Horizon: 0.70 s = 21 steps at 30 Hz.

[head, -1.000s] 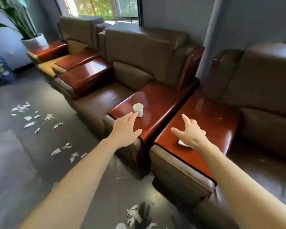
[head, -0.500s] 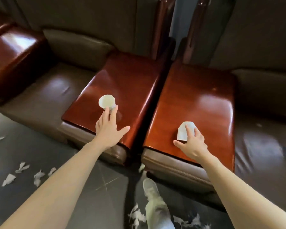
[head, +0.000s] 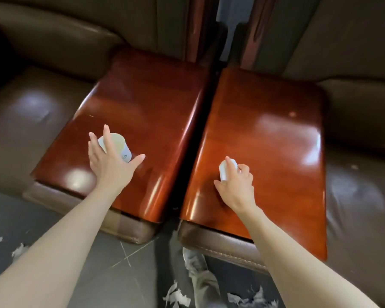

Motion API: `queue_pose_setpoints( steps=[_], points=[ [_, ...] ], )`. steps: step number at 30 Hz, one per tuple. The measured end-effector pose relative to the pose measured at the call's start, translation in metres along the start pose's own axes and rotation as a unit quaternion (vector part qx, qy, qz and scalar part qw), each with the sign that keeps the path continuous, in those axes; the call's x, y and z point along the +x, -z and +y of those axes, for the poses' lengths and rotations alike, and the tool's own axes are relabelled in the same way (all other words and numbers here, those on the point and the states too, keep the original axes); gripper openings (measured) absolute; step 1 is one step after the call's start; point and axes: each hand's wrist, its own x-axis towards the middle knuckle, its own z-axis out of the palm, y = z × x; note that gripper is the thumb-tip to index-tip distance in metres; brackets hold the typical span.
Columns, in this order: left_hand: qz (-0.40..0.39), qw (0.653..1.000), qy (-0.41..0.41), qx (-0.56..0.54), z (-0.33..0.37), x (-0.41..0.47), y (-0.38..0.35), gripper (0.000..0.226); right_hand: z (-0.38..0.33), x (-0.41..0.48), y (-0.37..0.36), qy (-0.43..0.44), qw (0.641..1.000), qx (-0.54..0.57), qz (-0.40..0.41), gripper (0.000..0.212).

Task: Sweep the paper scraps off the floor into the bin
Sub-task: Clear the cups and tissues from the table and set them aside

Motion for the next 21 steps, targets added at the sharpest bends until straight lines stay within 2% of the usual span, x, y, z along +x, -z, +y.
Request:
queue_pose_setpoints(
  steps=[3, 7, 11, 13, 17, 21],
  points=[
    [0.001, 1.000, 0.018, -0.014, 0.001, 0.006, -0.001, 0.111, -0.020, 0.006, 0.002, 0.030, 0.999, 0.012, 0.004, 0.052],
    [0.013, 0.998, 0.045, -0.036, -0.001, 0.017, -0.003, 0.111, -0.055, 0.017, 0.012, 0.061, 0.997, 0.015, 0.033, 0.014],
    [0.015, 0.993, 0.073, -0.096, -0.007, 0.031, -0.004, 0.104, -0.089, 0.023, 0.025, 0.090, 0.995, -0.005, 0.039, 0.004],
    [0.012, 0.989, 0.079, -0.125, -0.009, 0.033, -0.002, 0.099, -0.102, 0.024, 0.033, 0.091, 0.995, -0.011, 0.032, 0.008],
    [-0.005, 0.989, 0.049, -0.139, 0.004, 0.019, 0.015, 0.096, -0.121, 0.012, 0.048, 0.101, 0.994, 0.018, 0.021, 0.031],
    [-0.080, 0.977, -0.025, -0.198, 0.023, -0.013, 0.055, 0.097, -0.143, -0.025, 0.065, 0.119, 0.991, 0.054, 0.029, 0.051]
  ],
)
